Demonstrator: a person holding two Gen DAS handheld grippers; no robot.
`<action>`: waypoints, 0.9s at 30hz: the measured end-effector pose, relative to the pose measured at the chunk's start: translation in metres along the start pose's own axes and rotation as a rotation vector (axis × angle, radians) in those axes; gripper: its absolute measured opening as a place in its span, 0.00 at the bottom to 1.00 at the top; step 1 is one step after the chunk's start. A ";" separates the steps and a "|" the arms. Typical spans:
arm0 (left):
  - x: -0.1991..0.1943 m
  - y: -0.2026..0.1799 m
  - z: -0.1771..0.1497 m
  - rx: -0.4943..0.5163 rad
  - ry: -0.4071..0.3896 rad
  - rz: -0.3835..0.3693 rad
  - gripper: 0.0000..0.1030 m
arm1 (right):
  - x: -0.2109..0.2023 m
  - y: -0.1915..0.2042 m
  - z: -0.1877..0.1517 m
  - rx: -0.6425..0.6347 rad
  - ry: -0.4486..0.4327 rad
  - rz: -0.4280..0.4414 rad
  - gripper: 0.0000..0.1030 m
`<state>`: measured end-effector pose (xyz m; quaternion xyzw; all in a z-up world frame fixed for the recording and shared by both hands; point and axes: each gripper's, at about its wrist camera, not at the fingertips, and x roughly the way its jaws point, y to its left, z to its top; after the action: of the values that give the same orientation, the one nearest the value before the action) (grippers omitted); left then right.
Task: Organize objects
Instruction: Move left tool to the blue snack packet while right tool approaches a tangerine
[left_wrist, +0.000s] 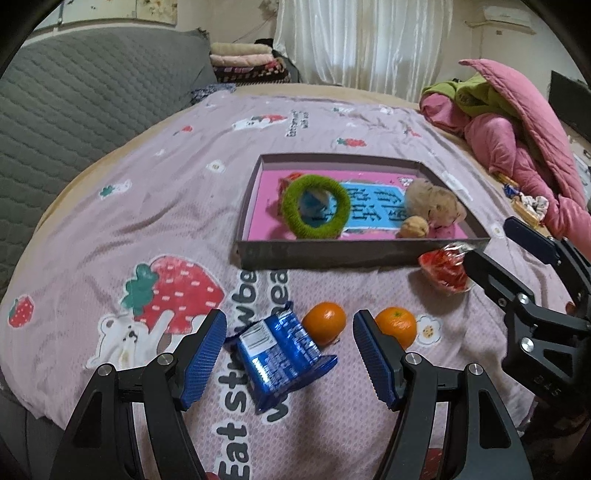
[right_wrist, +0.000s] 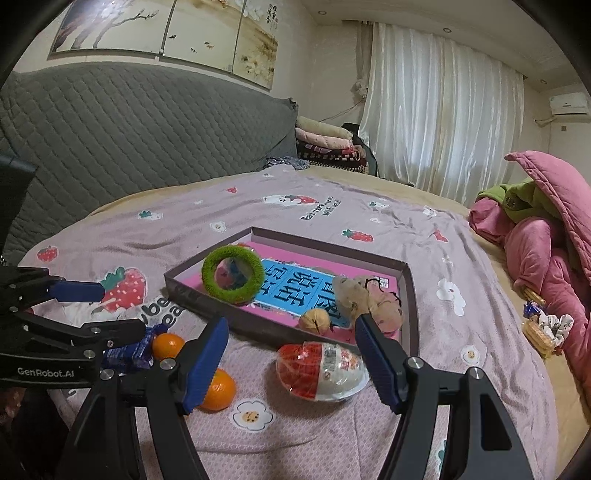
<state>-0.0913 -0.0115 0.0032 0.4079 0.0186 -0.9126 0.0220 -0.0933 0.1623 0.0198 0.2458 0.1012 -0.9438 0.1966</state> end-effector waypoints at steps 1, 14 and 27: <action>0.002 0.001 -0.001 -0.004 0.007 0.004 0.71 | 0.000 0.001 -0.002 -0.001 0.006 0.002 0.69; 0.013 0.001 -0.009 -0.039 0.058 0.044 0.71 | 0.005 0.025 -0.020 -0.054 0.061 0.034 0.69; 0.032 -0.002 -0.015 -0.045 0.114 0.065 0.71 | 0.016 0.041 -0.031 -0.120 0.109 0.060 0.69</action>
<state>-0.1017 -0.0092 -0.0310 0.4591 0.0271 -0.8860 0.0595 -0.0760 0.1288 -0.0189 0.2877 0.1607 -0.9149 0.2332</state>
